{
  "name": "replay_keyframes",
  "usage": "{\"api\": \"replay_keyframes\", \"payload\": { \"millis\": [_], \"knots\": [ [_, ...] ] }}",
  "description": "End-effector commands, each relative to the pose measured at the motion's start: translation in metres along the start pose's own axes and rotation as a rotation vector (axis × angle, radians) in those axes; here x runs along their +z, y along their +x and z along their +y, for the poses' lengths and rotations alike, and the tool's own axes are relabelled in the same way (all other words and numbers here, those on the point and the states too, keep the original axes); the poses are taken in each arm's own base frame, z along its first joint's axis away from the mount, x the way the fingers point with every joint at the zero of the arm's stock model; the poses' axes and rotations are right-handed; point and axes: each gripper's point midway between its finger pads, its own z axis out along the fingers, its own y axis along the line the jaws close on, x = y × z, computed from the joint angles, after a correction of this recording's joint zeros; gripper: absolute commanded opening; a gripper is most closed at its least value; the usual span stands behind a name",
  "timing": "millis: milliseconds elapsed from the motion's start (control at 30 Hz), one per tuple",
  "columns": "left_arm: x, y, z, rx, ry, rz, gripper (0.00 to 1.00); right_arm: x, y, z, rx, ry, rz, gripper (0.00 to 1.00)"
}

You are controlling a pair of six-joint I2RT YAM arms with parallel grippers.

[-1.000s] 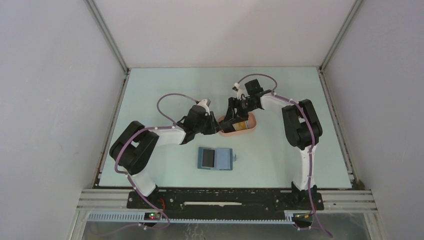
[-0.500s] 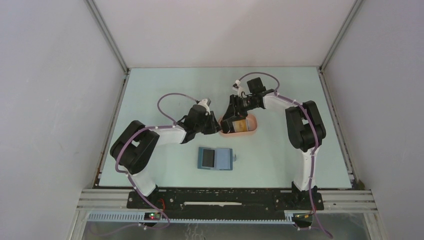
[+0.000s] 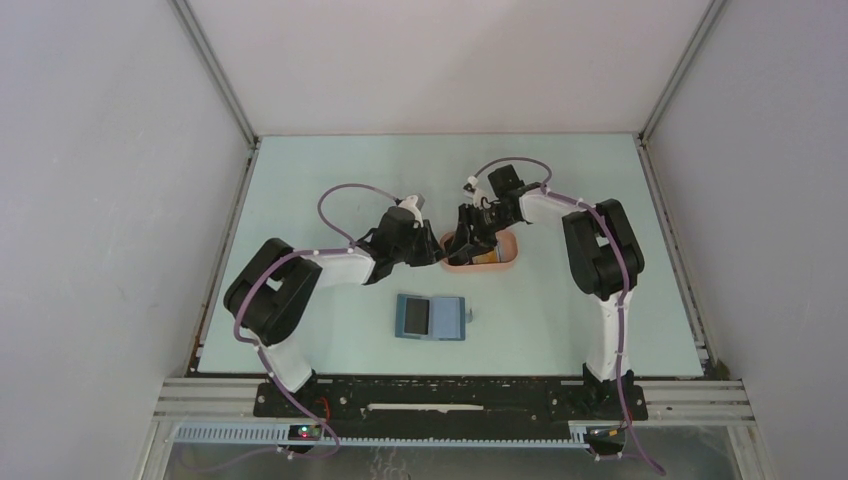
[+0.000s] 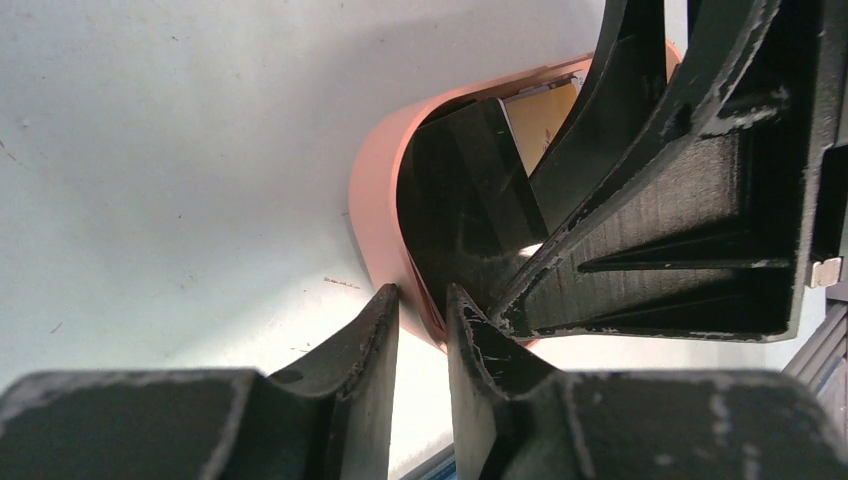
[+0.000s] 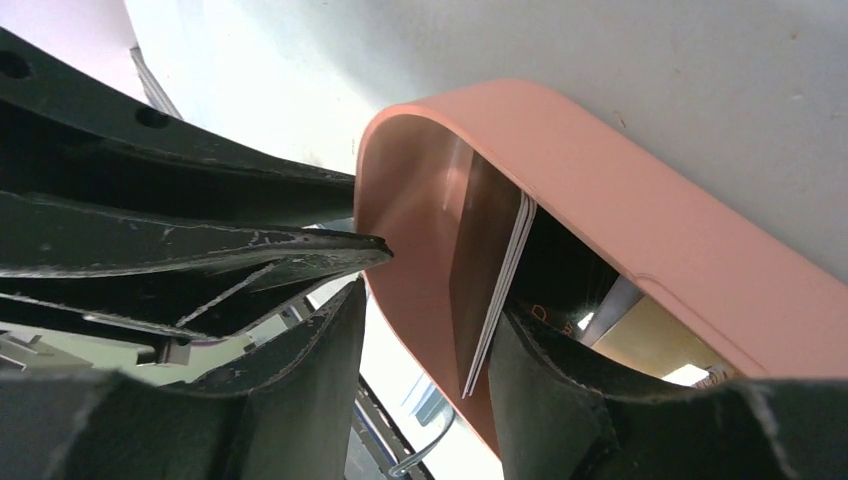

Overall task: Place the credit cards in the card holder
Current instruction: Pick up the credit card from the storage box.

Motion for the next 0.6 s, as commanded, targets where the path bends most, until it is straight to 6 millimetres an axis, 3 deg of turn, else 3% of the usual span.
{"api": "replay_keyframes", "payload": {
  "millis": [0, 567],
  "knots": [
    [0.002, -0.026, -0.027, 0.000, 0.076, -0.052, 0.28, 0.002, -0.006, 0.001, -0.042, 0.039, -0.005, 0.55],
    [-0.004, -0.029, -0.033, 0.007, 0.094, -0.055, 0.30, -0.020, -0.016, 0.009, 0.016, -0.076, -0.031, 0.48]
  ]
}}
